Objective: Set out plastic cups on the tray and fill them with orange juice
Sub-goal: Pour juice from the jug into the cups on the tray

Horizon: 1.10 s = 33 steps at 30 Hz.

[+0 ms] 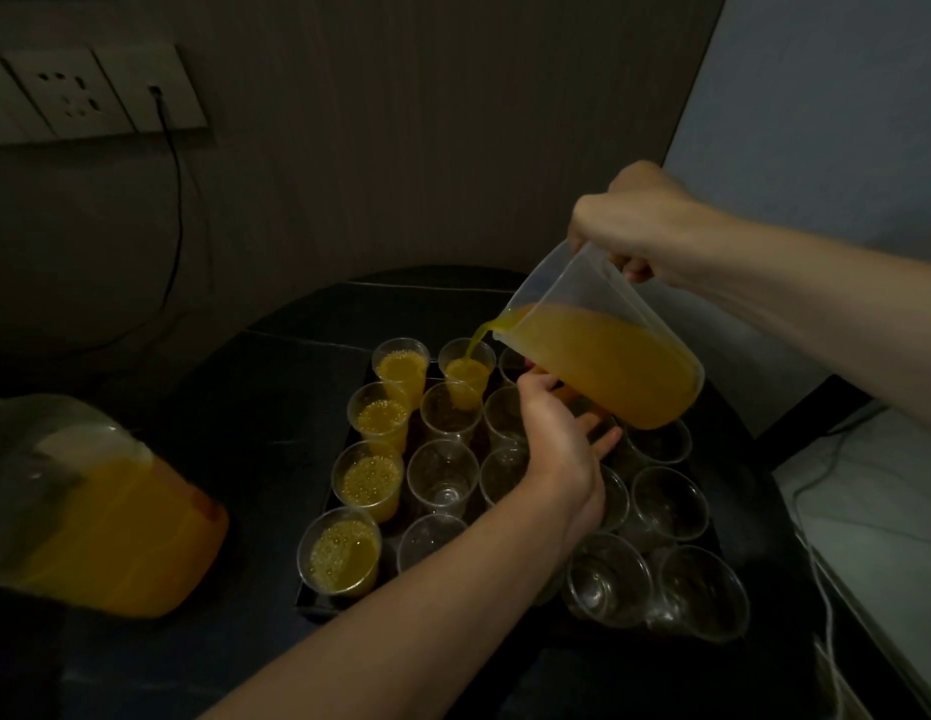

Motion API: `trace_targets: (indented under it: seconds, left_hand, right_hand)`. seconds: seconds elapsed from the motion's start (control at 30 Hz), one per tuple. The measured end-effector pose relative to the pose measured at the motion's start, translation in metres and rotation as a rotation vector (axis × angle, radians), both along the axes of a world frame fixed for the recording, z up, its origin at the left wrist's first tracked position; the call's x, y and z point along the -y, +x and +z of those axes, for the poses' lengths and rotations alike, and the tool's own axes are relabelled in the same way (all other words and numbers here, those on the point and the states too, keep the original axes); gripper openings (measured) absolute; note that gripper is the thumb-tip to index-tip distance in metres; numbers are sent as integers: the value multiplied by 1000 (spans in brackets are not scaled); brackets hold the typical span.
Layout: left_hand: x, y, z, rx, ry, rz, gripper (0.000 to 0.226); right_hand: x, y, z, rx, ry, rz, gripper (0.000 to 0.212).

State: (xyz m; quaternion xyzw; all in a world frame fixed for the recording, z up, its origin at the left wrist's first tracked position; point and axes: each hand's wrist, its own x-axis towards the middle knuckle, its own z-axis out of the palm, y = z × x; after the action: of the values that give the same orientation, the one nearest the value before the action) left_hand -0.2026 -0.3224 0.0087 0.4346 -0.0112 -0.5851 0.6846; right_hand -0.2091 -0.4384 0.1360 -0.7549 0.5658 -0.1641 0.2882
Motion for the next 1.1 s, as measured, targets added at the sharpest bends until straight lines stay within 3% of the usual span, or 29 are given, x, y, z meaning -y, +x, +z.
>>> trace_targets:
  seconds: [0.27,0.67,1.1]
  left_hand:
    - [-2,3,2,24,-5,15,37]
    - [-24,4,21,45,-9,48,22]
    - [-55,7,32,39,25,52,30]
  right_hand:
    - [-3,-4,0,62,17,-22,10]
    - [-20,-6,15,100,-6,-22,12]
    - [-46,-3,18,73,-1,1,12]
